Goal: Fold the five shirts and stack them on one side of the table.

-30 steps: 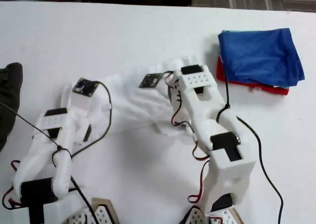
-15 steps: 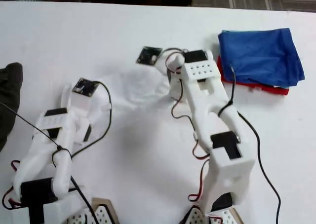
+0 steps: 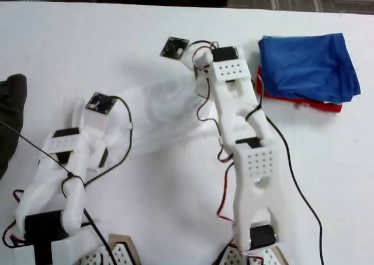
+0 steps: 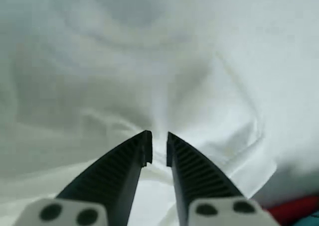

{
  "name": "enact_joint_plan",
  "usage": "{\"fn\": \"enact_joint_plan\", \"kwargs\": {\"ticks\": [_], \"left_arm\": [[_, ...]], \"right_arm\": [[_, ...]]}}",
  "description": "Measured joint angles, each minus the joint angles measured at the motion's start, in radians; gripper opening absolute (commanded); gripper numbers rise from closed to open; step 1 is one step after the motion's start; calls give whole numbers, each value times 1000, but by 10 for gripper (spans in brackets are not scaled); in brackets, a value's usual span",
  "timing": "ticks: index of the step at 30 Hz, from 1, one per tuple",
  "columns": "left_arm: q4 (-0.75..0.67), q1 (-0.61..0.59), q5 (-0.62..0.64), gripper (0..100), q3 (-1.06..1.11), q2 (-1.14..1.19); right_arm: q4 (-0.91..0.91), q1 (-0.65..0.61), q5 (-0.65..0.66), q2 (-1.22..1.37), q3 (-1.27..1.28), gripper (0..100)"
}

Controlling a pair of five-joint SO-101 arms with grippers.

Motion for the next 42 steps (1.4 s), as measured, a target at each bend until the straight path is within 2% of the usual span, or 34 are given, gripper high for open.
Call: {"fn": "enact_joint_plan", "kwargs": {"ticks": [6, 8, 12, 16, 20, 25, 31, 36, 42], "left_arm": [[0, 0, 0, 30, 0, 0], [0, 0, 0, 30, 0, 0], [0, 0, 0, 30, 0, 0], [0, 0, 0, 30, 0, 0], [0, 0, 0, 30, 0, 0], [0, 0, 0, 30, 0, 0], [0, 0, 0, 30, 0, 0], [0, 0, 0, 30, 0, 0], [0, 0, 0, 30, 0, 0]], "right_arm": [[95, 46, -198, 51, -230, 97], [192, 57, -215, 51, -327, 19], [370, 58, -221, 52, -459, 16], [385, 80, -227, 54, -453, 19], [385, 81, -239, 54, -330, 19], [385, 81, -324, 48, -201, 19], [381, 57, -338, -166, 118, 20], [236, 17, -344, -321, 394, 19], [101, -43, -362, -361, 621, 19]]}}
